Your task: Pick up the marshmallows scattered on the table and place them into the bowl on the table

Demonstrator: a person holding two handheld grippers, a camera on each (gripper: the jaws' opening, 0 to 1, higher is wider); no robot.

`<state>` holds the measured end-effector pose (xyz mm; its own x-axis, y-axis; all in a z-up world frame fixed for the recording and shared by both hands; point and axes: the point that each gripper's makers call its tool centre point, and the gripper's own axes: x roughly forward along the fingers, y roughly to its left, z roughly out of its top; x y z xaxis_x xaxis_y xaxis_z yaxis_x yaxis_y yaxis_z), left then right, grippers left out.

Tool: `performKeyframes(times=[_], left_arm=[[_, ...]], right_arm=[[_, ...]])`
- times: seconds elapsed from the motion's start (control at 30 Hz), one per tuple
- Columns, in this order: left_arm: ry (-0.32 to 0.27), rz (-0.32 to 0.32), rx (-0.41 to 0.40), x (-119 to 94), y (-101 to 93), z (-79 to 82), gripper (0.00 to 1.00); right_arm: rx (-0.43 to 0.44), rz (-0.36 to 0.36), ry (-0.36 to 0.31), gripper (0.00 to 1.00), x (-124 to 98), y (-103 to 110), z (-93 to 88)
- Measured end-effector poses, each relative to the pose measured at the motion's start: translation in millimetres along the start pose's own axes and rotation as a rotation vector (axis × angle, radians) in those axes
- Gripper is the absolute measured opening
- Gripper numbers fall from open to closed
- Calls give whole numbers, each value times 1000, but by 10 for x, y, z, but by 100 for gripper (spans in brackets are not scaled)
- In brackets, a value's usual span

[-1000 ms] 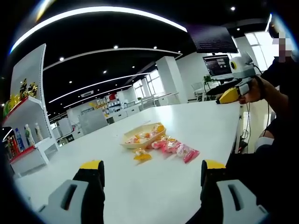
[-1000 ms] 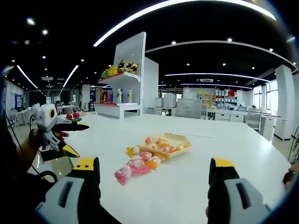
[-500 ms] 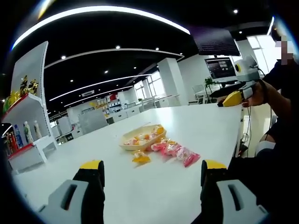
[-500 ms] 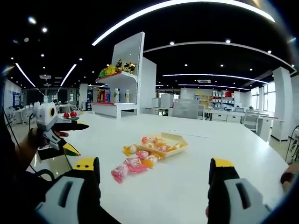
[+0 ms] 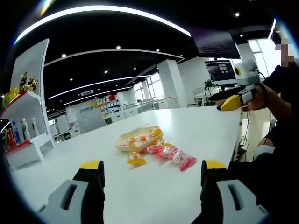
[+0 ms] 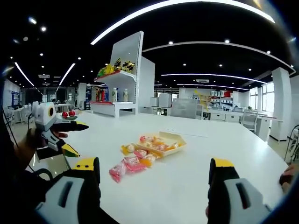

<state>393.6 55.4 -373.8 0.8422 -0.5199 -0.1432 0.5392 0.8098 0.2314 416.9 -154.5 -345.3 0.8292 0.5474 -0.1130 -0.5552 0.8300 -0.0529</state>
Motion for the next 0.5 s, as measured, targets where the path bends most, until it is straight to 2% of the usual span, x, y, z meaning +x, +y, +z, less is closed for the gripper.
performKeyframes(times=[0.33, 0.5], left_arm=[[-12, 26, -60, 14, 72, 25, 86], [-26, 29, -60, 39, 75, 62, 86]], right_arm=[[-7, -10, -8, 94, -44, -43, 54], [-7, -21, -18, 94, -67, -87, 96]])
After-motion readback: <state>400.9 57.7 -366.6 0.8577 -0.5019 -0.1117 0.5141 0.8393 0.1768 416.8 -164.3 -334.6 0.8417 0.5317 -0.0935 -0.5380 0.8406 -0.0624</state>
